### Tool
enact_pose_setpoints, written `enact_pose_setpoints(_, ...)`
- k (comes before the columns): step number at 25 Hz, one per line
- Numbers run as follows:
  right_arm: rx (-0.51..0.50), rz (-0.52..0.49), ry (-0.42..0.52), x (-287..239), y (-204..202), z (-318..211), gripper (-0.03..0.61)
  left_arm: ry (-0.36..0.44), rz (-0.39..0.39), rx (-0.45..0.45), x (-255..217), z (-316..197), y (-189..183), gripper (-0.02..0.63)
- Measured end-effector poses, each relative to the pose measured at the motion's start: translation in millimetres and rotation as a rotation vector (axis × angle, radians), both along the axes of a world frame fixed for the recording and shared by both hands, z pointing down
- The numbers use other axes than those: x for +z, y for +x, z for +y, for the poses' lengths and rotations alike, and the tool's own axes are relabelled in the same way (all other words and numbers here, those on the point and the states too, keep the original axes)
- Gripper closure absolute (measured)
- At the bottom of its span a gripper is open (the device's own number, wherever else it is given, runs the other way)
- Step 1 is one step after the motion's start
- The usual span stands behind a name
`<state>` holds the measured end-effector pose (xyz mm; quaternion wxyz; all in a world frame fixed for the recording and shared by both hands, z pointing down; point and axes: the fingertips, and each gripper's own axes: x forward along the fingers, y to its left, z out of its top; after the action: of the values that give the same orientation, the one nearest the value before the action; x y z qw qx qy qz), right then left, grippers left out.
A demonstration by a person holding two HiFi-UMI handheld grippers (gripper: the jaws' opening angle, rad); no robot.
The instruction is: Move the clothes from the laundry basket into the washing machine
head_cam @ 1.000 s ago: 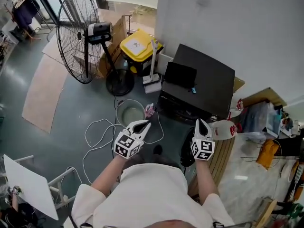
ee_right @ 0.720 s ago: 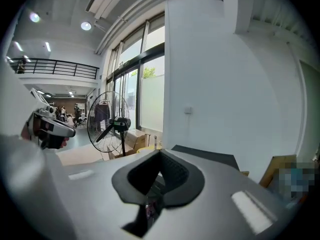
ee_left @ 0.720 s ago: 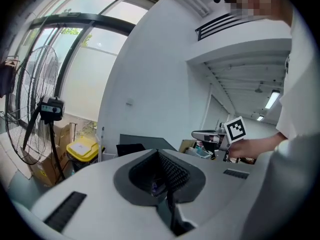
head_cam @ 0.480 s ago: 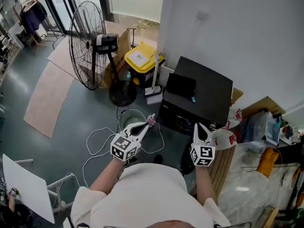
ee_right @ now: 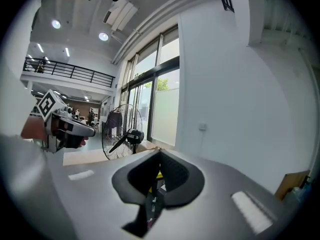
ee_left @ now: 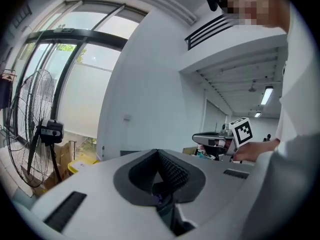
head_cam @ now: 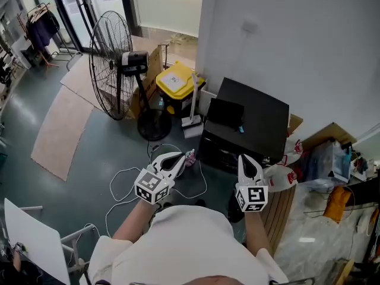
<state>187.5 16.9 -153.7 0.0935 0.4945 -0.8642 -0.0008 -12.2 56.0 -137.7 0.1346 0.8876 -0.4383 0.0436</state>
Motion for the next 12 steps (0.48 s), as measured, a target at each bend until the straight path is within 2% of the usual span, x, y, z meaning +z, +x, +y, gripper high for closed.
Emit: enact_pose_setpoints(12, 0.014, -0.043, -0.013, -9.6, 4.8, -0.6, 0.568, 0.002, 0.001, -0.002, -7.5, -6.5, -1.4, 0.607)
